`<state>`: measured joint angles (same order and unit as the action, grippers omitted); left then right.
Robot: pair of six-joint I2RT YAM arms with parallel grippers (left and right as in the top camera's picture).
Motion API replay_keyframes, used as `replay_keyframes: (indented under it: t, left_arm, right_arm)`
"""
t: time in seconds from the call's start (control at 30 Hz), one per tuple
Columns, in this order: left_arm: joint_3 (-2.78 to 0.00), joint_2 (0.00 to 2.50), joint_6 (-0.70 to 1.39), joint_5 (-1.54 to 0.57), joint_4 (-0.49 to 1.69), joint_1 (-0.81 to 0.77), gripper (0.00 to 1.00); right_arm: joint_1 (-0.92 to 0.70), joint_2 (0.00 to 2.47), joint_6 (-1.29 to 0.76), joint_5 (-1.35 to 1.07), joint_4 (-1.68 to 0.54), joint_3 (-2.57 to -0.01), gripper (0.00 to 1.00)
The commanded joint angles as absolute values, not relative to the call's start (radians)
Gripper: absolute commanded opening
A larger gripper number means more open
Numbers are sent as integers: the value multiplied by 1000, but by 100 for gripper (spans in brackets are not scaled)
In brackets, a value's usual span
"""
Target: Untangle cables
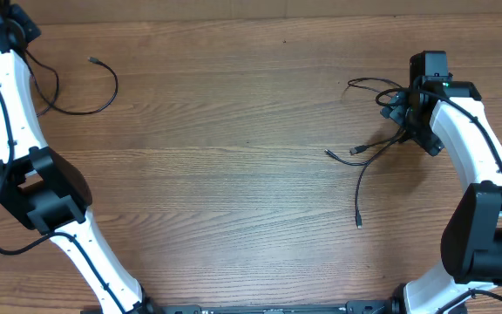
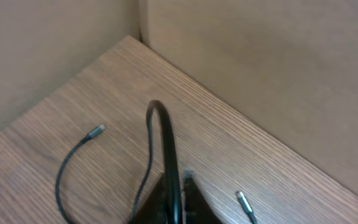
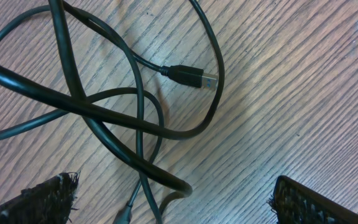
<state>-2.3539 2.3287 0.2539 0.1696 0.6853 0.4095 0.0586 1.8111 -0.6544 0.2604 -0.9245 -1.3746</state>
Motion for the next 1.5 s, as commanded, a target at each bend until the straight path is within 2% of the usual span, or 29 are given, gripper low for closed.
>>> replay_keyframes:
  t: [0.0, 0.13, 0.2, 0.27, 0.3, 0.67, 1.03, 1.47]
  left_arm:
    - [-2354, 2337, 244, 194, 685, 426, 25]
    - [-2342, 2339, 243, 195, 684, 427, 41]
    - [-2342, 2343, 243, 195, 688, 429, 63]
    - [-2342, 2343, 247, 190, 699, 429, 91]
    - [-2347, 2341, 250, 191, 707, 429, 100]
    - [-2554, 2248, 347, 182, 974, 424, 100]
    - [-2575, 2124, 364, -111, 1167, 417, 100]
    - [-2575, 2011, 348, -71, 1278, 197, 100]
  right_arm:
    - [61, 1809, -654, 260, -921, -1378, 100]
    - [61, 1809, -654, 260, -921, -1378, 100]
    - [61, 1809, -654, 260, -921, -1378, 100]
    - [61, 1809, -654, 260, -921, -1378, 100]
    - [61, 1809, -654, 260, -921, -1378, 100]
    - [61, 1809, -654, 260, -921, -1378, 100]
    - [61, 1809, -654, 260, -921, -1378, 100]
    - [61, 1809, -654, 260, -921, -1378, 100]
